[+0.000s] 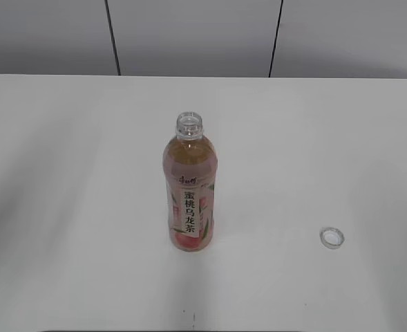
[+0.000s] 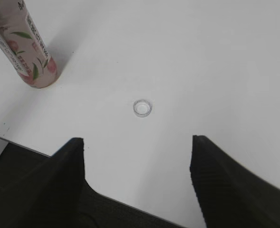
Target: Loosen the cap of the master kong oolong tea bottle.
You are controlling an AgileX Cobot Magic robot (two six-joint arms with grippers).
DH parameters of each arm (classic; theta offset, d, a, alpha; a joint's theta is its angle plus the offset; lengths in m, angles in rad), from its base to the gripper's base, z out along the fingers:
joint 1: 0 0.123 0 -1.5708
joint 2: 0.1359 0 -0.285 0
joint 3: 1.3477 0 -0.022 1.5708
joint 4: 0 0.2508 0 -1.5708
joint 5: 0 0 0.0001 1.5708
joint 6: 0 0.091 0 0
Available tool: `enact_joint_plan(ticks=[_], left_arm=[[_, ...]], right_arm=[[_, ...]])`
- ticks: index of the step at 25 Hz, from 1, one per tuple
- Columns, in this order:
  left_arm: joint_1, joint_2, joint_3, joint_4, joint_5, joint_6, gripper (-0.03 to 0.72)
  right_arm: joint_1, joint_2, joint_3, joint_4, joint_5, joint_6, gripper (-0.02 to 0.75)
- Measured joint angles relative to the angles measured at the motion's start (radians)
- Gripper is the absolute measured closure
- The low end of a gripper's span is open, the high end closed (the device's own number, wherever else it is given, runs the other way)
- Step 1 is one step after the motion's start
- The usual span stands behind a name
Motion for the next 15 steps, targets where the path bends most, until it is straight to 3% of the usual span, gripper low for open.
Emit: enact_joint_plan(ticks=[8,15], left_arm=[[0.000,-0.263,0.000,-0.391,0.325,0.378,0.125],[0.000,-0.444,0.000,-0.514,0.648,0.499,0.125]], right_arm=[[0.000,0.000,0.000,0.000,0.000,0.000,0.214],[0.000,0.000,0.000,0.000,0.000,0.000,0.214]])
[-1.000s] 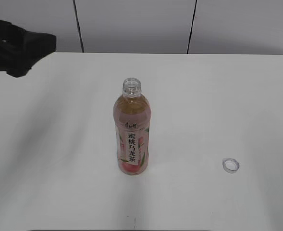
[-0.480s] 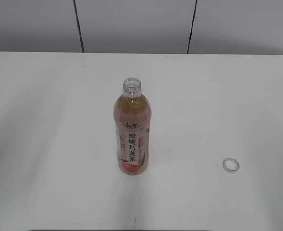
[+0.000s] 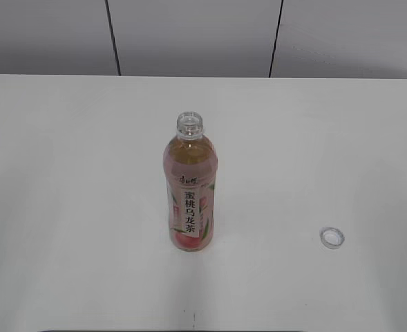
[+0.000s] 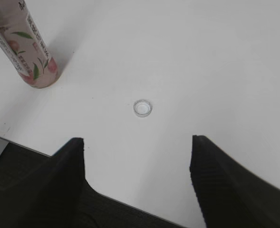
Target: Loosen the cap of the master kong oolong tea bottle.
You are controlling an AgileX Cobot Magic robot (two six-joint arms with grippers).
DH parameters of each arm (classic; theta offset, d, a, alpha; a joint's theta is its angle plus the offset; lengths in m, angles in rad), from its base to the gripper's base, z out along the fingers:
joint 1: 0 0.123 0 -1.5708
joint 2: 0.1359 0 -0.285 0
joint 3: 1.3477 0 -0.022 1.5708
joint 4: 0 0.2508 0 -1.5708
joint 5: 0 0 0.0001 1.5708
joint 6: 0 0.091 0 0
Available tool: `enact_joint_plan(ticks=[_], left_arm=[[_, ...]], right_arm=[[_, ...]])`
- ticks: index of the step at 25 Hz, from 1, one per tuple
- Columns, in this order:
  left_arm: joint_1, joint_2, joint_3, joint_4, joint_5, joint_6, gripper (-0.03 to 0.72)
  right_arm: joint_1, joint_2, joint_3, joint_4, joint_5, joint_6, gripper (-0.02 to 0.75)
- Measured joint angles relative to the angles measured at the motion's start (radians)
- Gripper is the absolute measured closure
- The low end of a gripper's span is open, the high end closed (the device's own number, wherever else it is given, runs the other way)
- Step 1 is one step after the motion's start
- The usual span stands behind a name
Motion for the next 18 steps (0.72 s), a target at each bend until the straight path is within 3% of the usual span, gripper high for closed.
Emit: enact_joint_plan(ticks=[8,18], left_arm=[[0.000,-0.083,0.055,-0.081,0.009,0.135,0.125],[0.000,-0.083,0.076,-0.084,-0.025,0.153,0.125]], right_arm=[[0.000,-0.001,0.000,0.000,0.000,0.000,0.214],[0.000,-0.001,0.000,0.000,-0.003,0.000,0.214]])
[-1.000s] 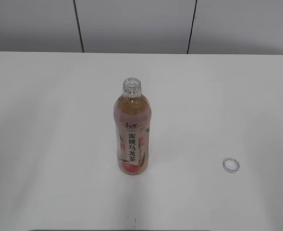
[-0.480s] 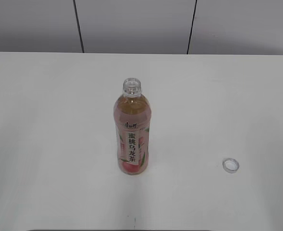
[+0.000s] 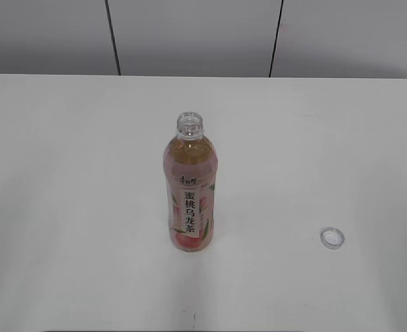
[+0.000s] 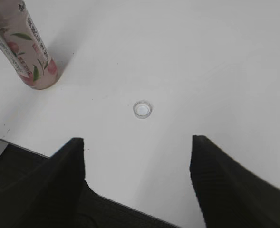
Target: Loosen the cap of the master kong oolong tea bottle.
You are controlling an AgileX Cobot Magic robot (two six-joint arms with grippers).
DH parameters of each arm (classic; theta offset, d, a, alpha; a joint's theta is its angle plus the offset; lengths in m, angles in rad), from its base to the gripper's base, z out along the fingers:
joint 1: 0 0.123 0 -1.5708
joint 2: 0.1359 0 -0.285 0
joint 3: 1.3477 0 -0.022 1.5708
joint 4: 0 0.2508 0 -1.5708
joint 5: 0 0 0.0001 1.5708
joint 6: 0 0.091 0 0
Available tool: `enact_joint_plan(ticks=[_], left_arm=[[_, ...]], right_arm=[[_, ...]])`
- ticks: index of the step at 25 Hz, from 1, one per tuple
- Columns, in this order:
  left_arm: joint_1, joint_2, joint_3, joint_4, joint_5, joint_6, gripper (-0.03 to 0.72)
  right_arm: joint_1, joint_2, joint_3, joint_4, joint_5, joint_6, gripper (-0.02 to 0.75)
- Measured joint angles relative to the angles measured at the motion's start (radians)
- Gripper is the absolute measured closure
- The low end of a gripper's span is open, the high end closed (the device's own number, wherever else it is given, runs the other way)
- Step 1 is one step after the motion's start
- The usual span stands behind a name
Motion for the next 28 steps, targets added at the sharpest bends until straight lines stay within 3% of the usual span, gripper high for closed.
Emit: enact_joint_plan(ticks=[17,20,25,28], left_arm=[[0.016,-0.026,0.000,0.002,0.000,0.000,0.133],[0.129,-0.060,0.000,0.001,0.000,0.000,0.151],[0.378,-0.153,0.000,0.004,0.000,0.000,0.181],[0.439,-0.202,0.000,0.003,0.000,0.000,0.200]], right_arm=[[-0.005,-0.001,0.000,0.000,-0.008,0.000,0.214],[-0.057,-0.001,0.000,0.001,-0.008,0.000,0.214],[-0.245,-0.056,0.000,0.001,-0.010,0.000,0.214],[-0.331,-0.106,0.000,0.000,-0.010,0.000,0.214]])
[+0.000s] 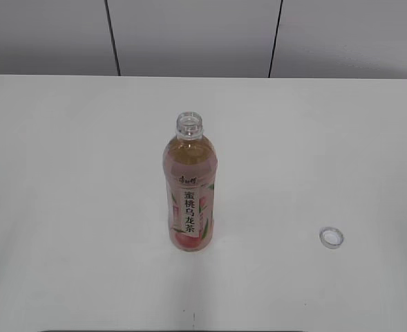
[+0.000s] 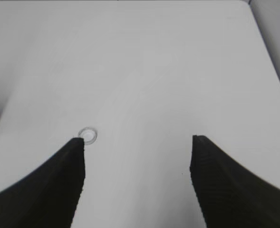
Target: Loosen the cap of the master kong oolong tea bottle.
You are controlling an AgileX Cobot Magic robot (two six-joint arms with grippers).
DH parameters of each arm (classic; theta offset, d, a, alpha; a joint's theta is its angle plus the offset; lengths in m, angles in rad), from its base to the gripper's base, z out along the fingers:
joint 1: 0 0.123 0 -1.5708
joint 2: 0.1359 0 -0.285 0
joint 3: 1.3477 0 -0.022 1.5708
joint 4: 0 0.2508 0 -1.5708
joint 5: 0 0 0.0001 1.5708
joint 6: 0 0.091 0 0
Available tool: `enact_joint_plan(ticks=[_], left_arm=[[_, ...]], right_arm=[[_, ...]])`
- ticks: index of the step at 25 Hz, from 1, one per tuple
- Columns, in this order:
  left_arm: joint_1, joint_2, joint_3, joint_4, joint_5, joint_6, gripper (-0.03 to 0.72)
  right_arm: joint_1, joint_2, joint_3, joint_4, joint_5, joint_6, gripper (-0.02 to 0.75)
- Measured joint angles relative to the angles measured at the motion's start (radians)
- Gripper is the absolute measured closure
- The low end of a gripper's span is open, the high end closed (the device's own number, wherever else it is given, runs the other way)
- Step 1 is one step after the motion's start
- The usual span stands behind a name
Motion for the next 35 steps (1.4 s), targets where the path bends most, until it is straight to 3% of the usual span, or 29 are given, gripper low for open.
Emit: enact_joint_plan(ticks=[15,21,35], left_arm=[[-0.017,-0.019,0.000,0.000,0.000,0.000,0.218],[-0.017,-0.075,0.000,0.000,0.002,0.000,0.220],[-0.017,-0.079,0.000,0.000,0.000,0.000,0.227]], right_arm=[[-0.030,-0.024,0.000,0.000,0.010,0.000,0.215],[-0.030,-0.024,-0.004,-0.012,0.184,-0.001,0.215],[-0.030,-0.024,0.011,-0.063,0.183,-0.002,0.215]])
